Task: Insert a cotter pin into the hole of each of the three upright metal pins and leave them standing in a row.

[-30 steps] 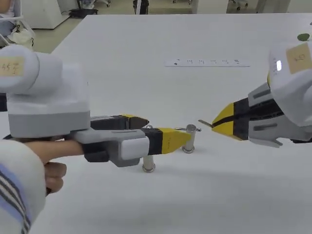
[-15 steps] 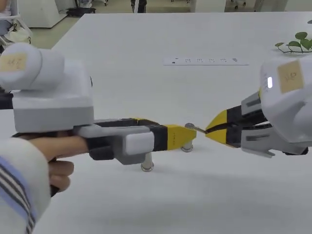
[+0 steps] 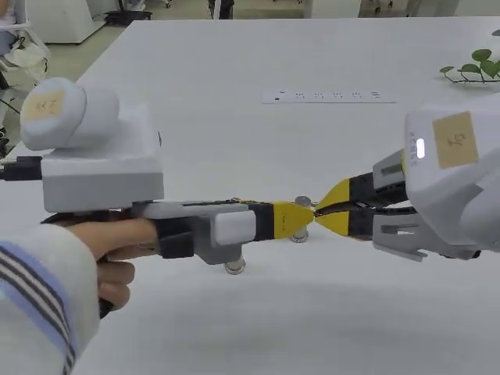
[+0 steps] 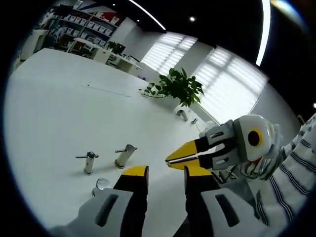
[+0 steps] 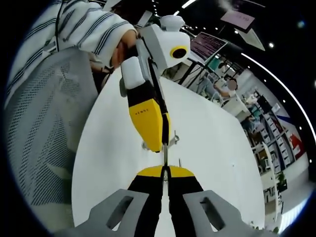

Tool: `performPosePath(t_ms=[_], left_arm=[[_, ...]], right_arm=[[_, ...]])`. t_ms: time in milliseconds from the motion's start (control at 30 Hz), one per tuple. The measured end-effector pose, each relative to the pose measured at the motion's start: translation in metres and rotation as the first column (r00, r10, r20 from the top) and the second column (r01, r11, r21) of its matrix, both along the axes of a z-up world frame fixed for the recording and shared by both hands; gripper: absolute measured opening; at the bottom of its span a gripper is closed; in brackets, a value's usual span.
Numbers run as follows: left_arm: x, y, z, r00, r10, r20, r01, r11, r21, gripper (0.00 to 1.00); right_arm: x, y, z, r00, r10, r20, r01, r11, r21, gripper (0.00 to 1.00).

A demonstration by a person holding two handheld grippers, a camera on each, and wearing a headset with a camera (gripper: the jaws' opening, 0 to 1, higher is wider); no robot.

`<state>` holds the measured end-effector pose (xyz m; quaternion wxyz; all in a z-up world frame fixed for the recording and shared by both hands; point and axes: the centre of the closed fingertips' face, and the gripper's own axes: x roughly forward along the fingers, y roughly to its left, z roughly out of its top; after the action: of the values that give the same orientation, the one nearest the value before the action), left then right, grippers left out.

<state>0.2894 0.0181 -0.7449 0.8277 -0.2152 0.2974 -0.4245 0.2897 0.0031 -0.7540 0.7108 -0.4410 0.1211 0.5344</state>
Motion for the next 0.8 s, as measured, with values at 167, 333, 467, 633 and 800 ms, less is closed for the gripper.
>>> performPosePath(t_ms=[167, 333, 467, 633, 800], left_arm=[[-0.0003, -0.0016, -0.0008, 1.000, 0.006, -0.016, -0.006, 1.000, -0.018, 0.19], [-0.0009, -0.0023, -0.0001, 1.000, 0.007, -0.029, -0.008, 0.999, -0.033, 0.11], [-0.0011, -0.0025, -0.0003, 0.999, 0.007, -0.039, -0.008, 0.999, -0.039, 0.06], [-0.0018, -0.0033, -0.0009, 0.998, 0.005, -0.059, -0.008, 0.999, -0.050, 0.03], [-0.0035, -0.0035, -0.0032, 0.998, -0.002, -0.070, -0.001, 0.999, -0.045, 0.03]], right_arm=[[-0.0026, 0.0042, 0.0015, 1.000, 0.017, 0.014, -0.017, 1.000, -0.006, 0.03], [-0.0030, 0.0057, 0.0013, 1.000, 0.025, 0.011, -0.025, 1.000, -0.003, 0.03], [-0.0024, 0.0062, 0.0005, 0.999, 0.030, 0.015, -0.030, 1.000, -0.008, 0.03], [-0.0057, 0.0082, -0.0008, 0.999, 0.040, 0.013, -0.040, 0.999, -0.015, 0.03], [-0.0080, 0.0097, -0.0030, 0.999, 0.045, 0.009, -0.045, 0.999, -0.019, 0.03]])
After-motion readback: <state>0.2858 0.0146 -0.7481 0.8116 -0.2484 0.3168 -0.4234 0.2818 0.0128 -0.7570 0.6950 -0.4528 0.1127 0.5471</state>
